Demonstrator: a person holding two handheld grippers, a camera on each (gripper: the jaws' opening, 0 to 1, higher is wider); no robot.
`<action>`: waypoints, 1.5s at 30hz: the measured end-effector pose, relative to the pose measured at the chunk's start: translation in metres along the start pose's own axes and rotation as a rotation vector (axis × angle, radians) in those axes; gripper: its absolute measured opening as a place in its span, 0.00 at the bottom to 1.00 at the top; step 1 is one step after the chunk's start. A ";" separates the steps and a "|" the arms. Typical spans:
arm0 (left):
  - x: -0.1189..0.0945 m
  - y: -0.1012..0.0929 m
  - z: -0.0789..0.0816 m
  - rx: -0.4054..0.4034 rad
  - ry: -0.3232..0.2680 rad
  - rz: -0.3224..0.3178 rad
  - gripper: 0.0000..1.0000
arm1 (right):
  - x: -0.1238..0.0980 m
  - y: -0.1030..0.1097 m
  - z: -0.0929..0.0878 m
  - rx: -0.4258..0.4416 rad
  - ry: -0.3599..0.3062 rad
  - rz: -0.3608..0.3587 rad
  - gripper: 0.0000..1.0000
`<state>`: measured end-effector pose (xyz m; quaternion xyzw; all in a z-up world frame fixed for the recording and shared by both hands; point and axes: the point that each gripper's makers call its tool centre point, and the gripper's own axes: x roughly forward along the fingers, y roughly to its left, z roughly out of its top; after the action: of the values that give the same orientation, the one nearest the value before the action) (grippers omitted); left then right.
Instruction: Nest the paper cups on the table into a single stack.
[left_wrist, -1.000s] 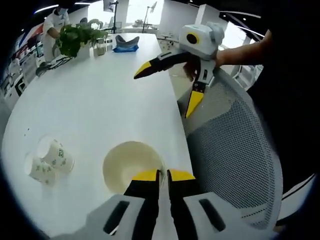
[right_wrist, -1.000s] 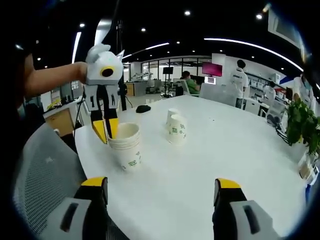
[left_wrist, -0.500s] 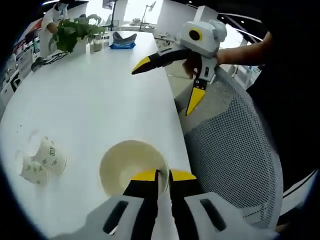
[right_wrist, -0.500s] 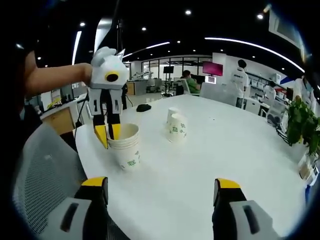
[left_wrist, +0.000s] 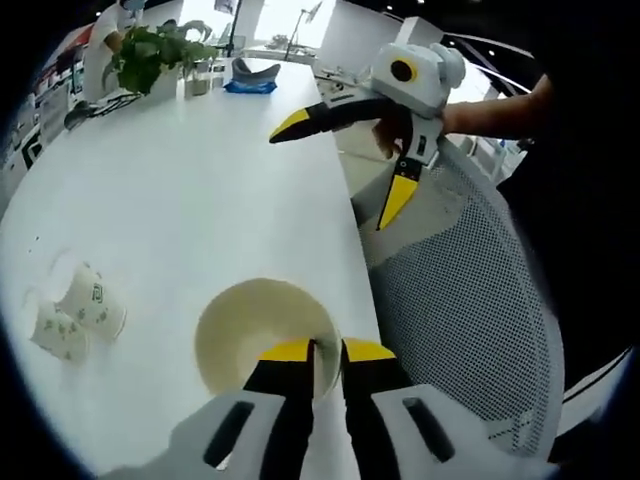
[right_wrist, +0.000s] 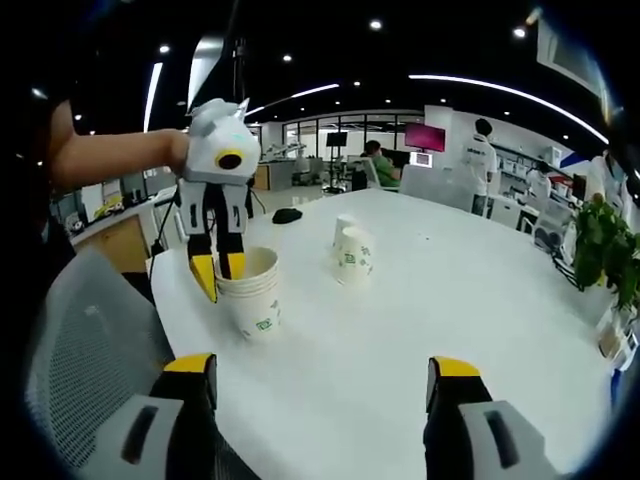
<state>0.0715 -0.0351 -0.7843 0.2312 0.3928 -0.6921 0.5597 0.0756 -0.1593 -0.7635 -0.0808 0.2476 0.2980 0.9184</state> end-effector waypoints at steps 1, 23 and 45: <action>-0.001 -0.001 0.001 0.003 -0.003 0.003 0.07 | 0.000 0.000 0.000 0.000 0.000 0.001 0.87; -0.047 0.008 0.024 0.021 -0.144 0.101 0.13 | 0.000 -0.003 0.000 0.008 -0.005 -0.007 0.87; -0.091 0.086 0.034 -0.093 -0.321 0.377 0.31 | -0.001 -0.006 0.001 0.021 -0.015 -0.014 0.88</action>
<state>0.1818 -0.0140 -0.7192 0.1616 0.2801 -0.5845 0.7442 0.0789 -0.1641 -0.7622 -0.0706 0.2430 0.2896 0.9231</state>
